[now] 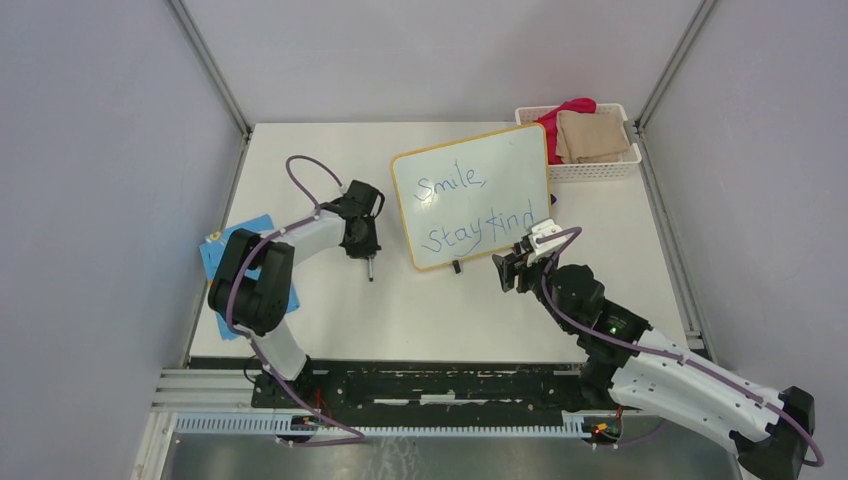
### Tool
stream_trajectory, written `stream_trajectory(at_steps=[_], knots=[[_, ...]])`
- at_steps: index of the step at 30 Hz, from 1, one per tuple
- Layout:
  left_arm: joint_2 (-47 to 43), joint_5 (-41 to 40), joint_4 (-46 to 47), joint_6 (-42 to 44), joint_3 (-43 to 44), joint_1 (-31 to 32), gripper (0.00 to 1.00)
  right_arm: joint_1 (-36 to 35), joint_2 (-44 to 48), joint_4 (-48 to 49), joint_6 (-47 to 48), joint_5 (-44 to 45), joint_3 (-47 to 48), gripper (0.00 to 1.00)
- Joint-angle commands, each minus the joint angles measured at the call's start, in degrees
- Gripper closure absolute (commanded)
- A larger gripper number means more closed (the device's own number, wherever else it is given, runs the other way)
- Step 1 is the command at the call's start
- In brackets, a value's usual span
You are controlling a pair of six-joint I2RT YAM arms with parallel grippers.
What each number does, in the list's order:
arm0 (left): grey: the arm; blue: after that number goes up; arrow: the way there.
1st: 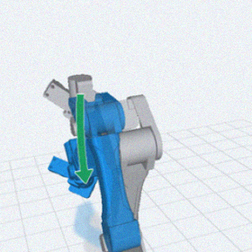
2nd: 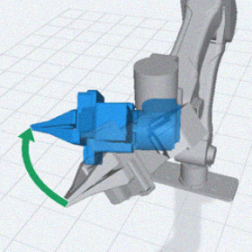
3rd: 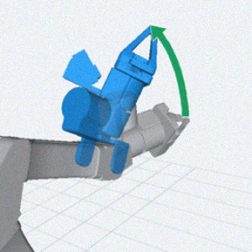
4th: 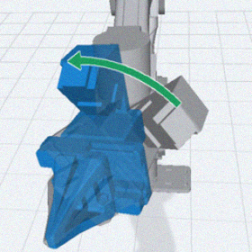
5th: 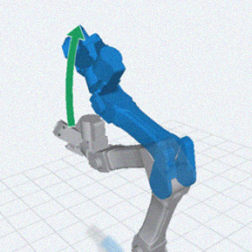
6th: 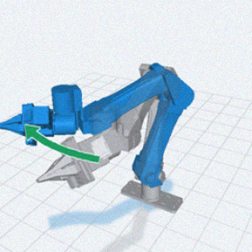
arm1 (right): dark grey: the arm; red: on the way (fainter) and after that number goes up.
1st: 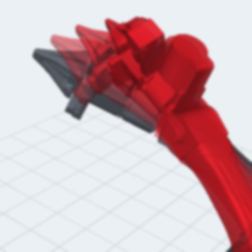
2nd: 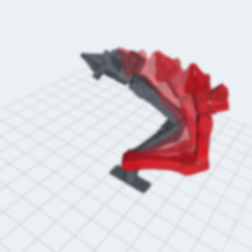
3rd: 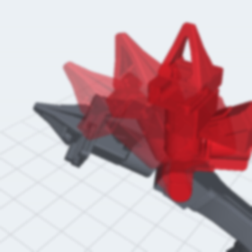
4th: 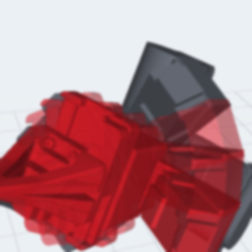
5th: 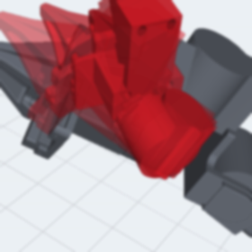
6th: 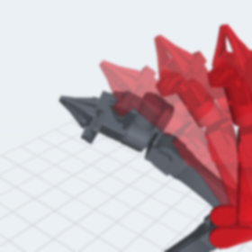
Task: Write a sentence on the whiteboard
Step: Place the whiteboard marker at the center of the board.
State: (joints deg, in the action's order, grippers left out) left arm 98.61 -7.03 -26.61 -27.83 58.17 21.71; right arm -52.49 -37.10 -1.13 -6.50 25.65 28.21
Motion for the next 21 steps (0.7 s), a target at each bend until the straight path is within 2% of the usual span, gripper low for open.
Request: stream_trajectory(at_steps=[1, 11, 21], knots=[[2.1, -1.1, 1.7, 1.1, 0.8, -0.3, 0.97, -0.1, -0.7, 1.4, 0.9, 0.6, 2.2, 0.32], [4.1, -1.5, 0.8, 0.9, 1.2, -0.3, 0.95, -0.1, 0.1, 1.4, 1.1, 0.8, 1.9, 0.32], [5.1, -0.8, 0.5, 1.3, 1.4, -0.4, 0.87, -0.1, 1.0, 1.2, 0.7, 1.2, 1.6, 0.32]])
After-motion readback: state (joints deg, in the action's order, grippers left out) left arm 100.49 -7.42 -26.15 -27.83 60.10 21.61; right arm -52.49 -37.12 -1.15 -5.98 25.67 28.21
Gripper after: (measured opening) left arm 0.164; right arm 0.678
